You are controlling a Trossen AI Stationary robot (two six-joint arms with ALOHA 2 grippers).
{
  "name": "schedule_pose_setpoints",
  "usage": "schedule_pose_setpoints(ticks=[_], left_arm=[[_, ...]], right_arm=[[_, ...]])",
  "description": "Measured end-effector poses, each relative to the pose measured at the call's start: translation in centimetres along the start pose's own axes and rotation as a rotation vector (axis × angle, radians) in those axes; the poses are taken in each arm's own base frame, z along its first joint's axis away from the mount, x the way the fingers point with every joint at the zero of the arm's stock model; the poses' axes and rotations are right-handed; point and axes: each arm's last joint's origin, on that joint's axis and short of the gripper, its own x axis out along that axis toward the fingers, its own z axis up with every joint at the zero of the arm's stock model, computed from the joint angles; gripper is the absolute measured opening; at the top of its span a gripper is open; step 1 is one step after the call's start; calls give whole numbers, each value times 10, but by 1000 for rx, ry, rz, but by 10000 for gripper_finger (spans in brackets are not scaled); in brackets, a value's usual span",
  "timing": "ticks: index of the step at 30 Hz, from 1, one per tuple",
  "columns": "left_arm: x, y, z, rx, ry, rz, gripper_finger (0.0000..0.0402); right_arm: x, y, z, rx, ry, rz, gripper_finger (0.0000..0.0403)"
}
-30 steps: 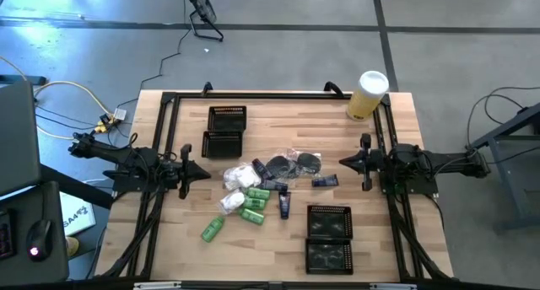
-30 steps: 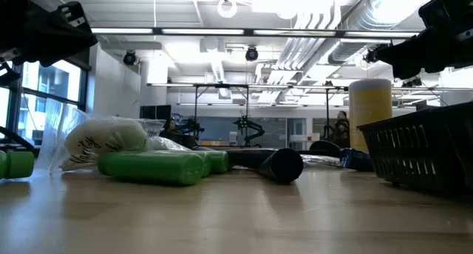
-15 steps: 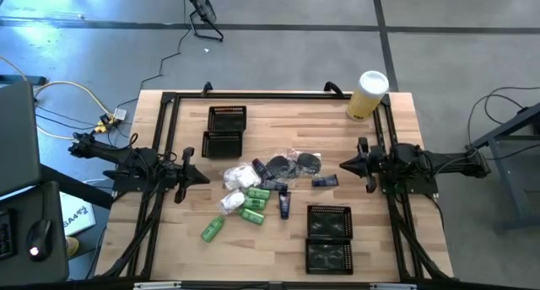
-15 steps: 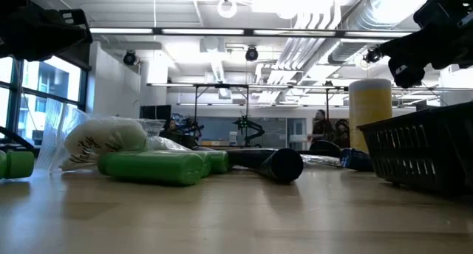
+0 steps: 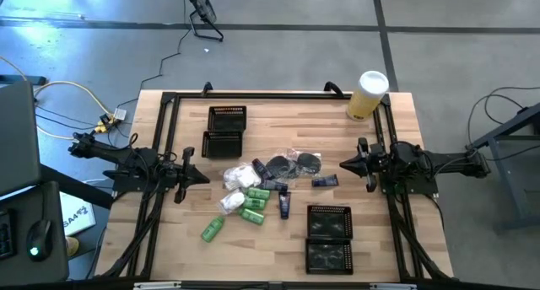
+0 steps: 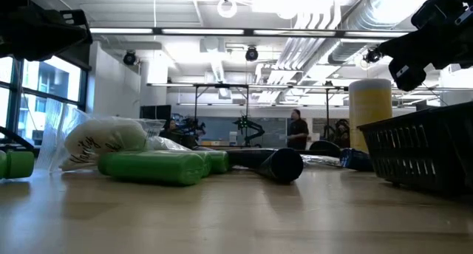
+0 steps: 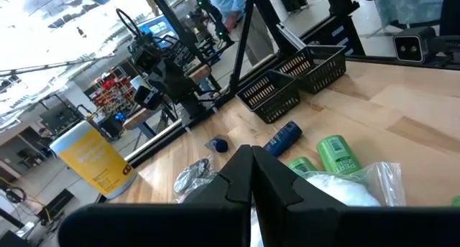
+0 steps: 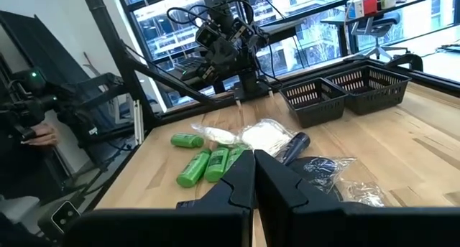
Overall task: Pick & Place Travel size toiletries
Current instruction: Put the blue shave cream into the middle bottom black basket
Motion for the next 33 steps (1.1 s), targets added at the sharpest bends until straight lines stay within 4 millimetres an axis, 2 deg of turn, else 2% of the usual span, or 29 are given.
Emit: schedule_pose_setpoints(ticks=[23,33], left_arm=[[0,1,2,-2,-19,12,0],[0,2,2,51,-12,25,0]], right_arm=[[0,0,0,-4,3,11,3],[0,1,0,25,7,22,3]])
